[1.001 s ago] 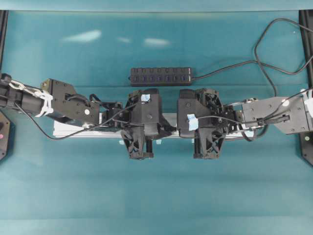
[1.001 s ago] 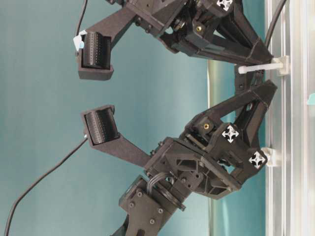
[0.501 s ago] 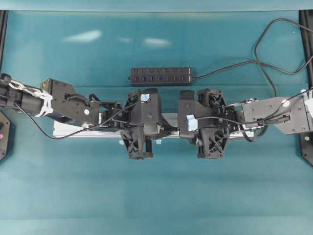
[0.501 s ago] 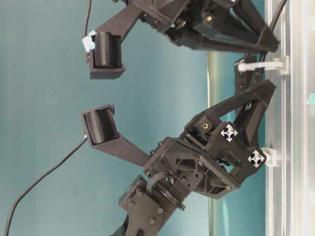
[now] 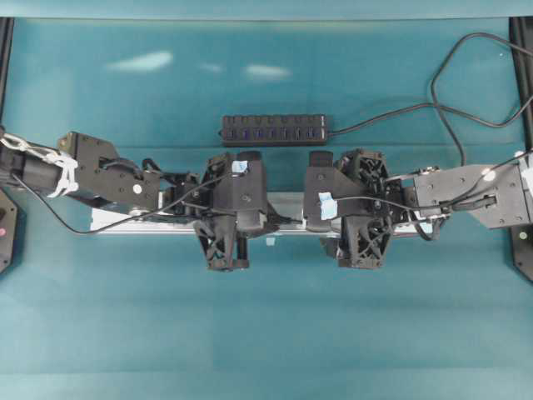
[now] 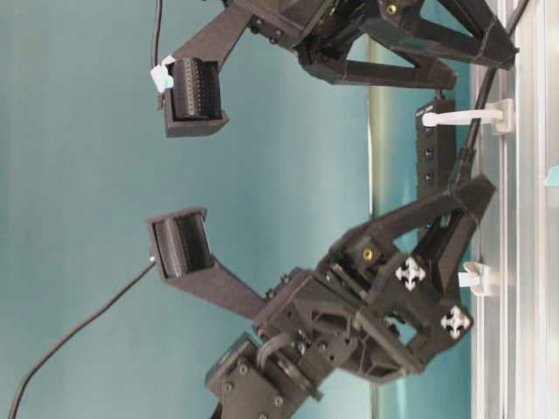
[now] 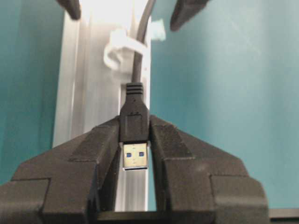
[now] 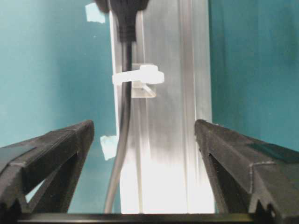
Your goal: Pass the USB cable through three rings with both arms.
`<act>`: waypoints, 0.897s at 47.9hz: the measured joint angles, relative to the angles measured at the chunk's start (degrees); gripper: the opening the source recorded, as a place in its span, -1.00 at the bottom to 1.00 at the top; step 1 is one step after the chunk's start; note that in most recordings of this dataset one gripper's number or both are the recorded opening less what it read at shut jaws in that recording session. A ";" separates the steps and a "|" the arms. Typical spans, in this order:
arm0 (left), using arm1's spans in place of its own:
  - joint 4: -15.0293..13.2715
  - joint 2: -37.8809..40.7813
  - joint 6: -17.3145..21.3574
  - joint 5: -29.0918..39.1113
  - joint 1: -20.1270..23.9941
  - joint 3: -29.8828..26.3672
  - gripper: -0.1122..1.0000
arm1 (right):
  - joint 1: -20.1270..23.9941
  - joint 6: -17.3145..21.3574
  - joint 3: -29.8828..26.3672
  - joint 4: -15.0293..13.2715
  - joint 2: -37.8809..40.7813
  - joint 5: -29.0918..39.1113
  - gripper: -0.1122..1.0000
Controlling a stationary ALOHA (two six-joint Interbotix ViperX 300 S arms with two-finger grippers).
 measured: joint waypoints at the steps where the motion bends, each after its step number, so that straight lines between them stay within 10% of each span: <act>1: 0.00 -0.18 0.00 0.00 0.00 0.18 -0.45 | 0.00 0.00 -0.09 -0.09 -0.09 0.00 0.66; 43: 0.00 -14.85 6.06 7.91 0.18 3.25 -0.45 | -1.49 0.00 -7.03 -2.90 -0.26 -5.89 0.54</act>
